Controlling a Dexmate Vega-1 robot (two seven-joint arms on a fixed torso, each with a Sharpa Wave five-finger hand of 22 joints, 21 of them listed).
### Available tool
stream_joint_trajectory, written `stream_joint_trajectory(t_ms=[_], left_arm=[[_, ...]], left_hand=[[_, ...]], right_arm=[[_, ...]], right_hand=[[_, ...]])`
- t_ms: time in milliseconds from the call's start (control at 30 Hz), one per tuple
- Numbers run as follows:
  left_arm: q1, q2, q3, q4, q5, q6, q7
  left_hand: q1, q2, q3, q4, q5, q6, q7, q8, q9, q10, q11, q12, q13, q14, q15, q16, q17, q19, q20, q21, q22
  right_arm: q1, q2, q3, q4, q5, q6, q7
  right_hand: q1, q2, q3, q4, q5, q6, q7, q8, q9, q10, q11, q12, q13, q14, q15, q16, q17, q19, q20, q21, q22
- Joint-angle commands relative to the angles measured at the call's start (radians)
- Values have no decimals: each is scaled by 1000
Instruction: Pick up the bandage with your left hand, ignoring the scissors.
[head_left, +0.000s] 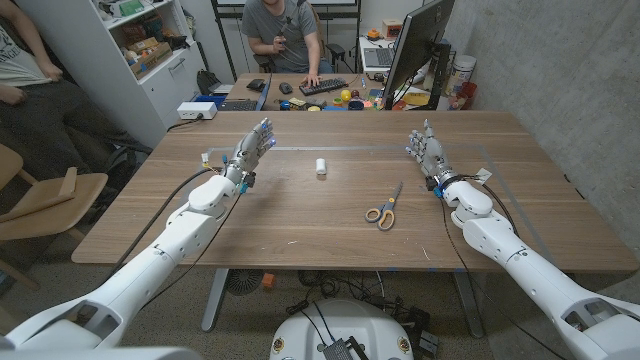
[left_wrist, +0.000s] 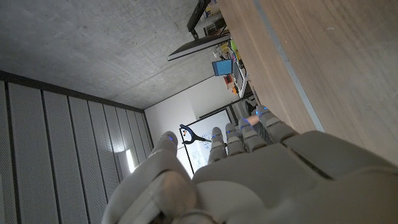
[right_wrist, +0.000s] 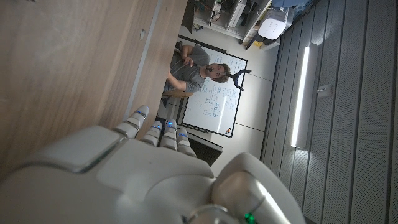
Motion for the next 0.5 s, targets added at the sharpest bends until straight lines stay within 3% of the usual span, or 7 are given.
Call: stream_joint_trajectory(t_ms=[33, 200, 500], left_arm=[[-49, 123, 46, -240, 118, 340, 127], [-97, 165, 82, -342, 170, 541, 168], [-174, 213, 134, -457, 229, 769, 157]], left_hand=[[18, 7, 11, -4, 6, -2, -15, 4, 3, -4, 3, -1, 1, -5, 6, -2, 2, 0, 8, 2, 2], [31, 5, 17, -15, 7, 5, -24, 7, 3, 7, -8, 4, 1, 2, -1, 1, 2, 4, 3, 4, 1], [45, -28, 11, -38, 6, 10, -13, 10, 2, 19, -13, 8, 2, 21, -5, 8, 2, 15, 5, 7, 1]], right_arm=[[3, 4, 0, 13, -1, 3, 2], [6, 6, -1, 20, -2, 6, 3], [15, 11, -6, 37, -6, 10, 10]], right_hand=[[0, 20, -1, 9, 7, -4, 0, 4, 3, 3, 6, 1, 5, -6, -3, 2, 3, -5, 0, 0, 5], [1, 20, -1, 9, 7, -3, 0, 3, 3, 3, 5, 1, 5, -7, -3, 2, 3, -5, 1, -2, 5], [1, 20, -2, 9, 7, -3, 1, 3, 3, 3, 6, 0, 5, -6, -3, 2, 2, -4, 1, -4, 6]])
